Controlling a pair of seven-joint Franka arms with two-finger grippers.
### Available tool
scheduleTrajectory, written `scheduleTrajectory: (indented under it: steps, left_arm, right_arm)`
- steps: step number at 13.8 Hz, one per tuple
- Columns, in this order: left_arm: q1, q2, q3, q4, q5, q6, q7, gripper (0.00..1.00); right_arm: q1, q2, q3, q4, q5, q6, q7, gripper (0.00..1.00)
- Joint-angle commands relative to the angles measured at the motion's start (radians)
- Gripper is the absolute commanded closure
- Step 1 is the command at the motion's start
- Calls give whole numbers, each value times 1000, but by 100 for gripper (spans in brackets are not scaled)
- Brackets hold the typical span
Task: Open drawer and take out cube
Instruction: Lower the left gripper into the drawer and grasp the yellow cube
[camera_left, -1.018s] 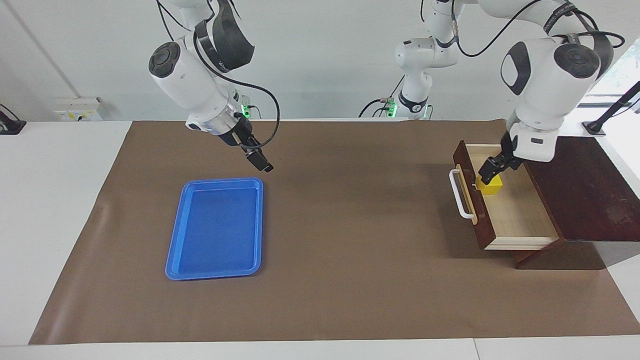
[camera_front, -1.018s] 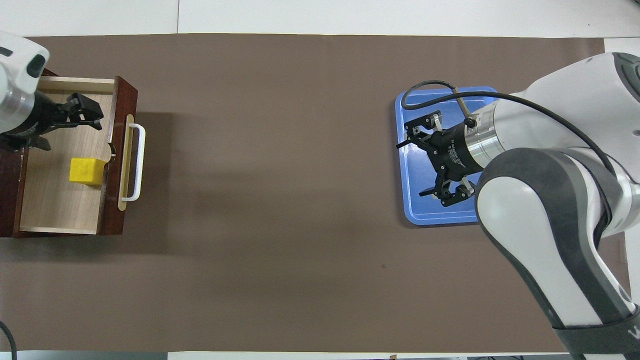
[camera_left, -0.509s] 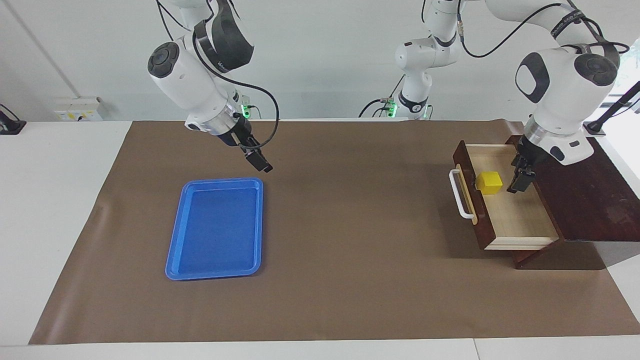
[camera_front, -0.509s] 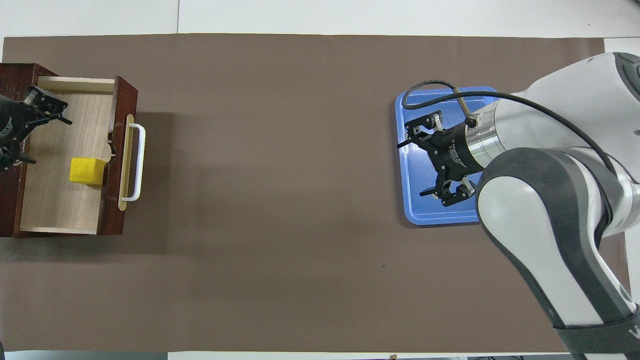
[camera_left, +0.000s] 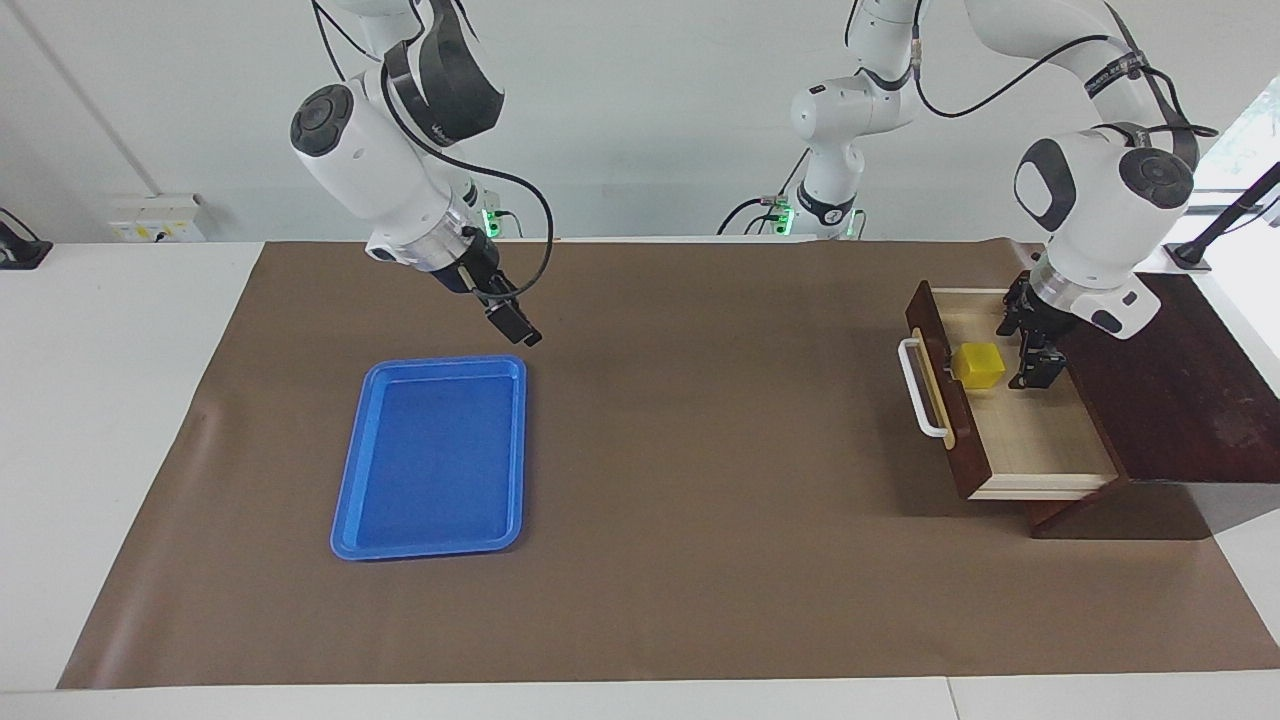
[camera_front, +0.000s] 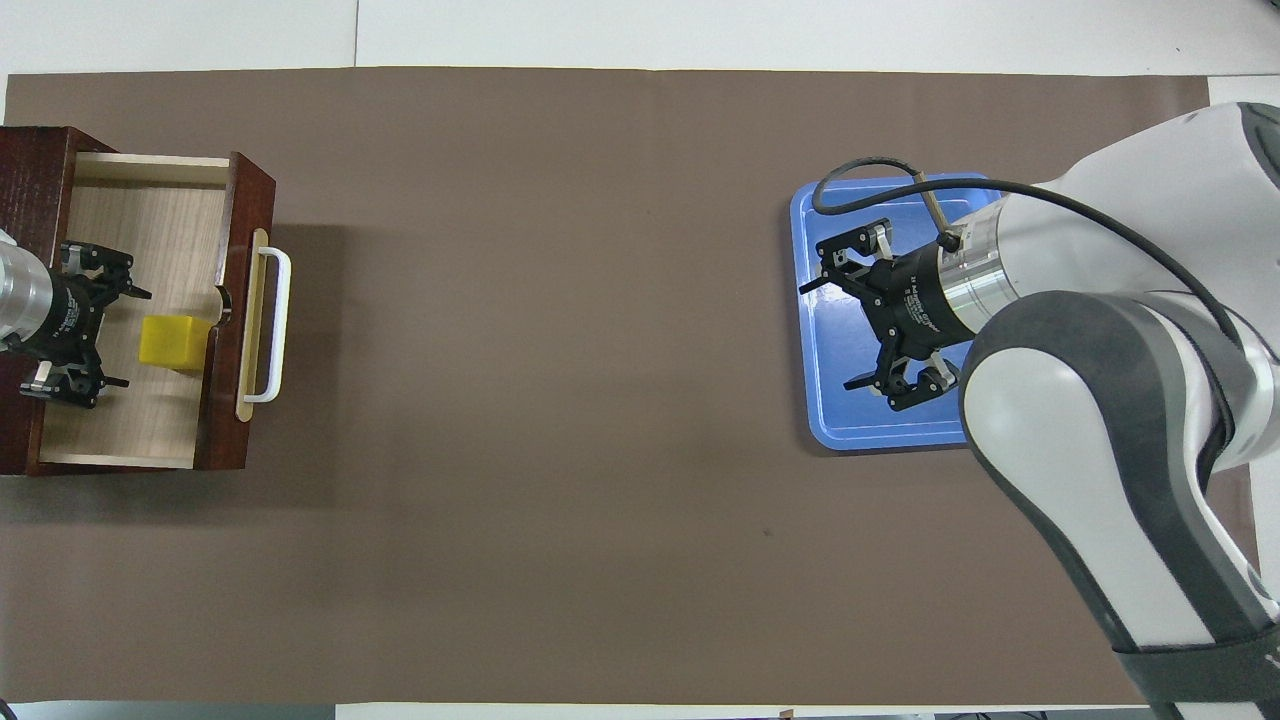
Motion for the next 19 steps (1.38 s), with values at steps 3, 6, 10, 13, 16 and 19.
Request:
scheduleTrajectory:
  steps: [3, 6, 10, 13, 16, 19]
  left_arm:
    - [10, -56, -9, -76, -62, 48, -64, 0]
    - [1, -64, -11, -97, -64, 68, -89, 0]
    - [3, -62, -11, -105, -64, 85, -92, 40]
    - [12, -58, -11, -98, -74, 85, -100, 92]
    - [4, -27, -9, -6, -79, 23, -107, 100]
    - [0, 8, -11, 201, -78, -195, -107, 100]
  right_arm:
    - [-13, 0, 6, -5, 23, 11, 0, 0]
    - [-13, 0, 6, -3, 23, 11, 0, 0]
    - [-13, 3, 6, -3, 23, 12, 0, 0]
    - [-13, 3, 6, -3, 23, 12, 0, 0]
    - [-13, 6, 6, -2, 25, 12, 1, 0]
    - [-12, 13, 6, 0, 25, 17, 4, 0]
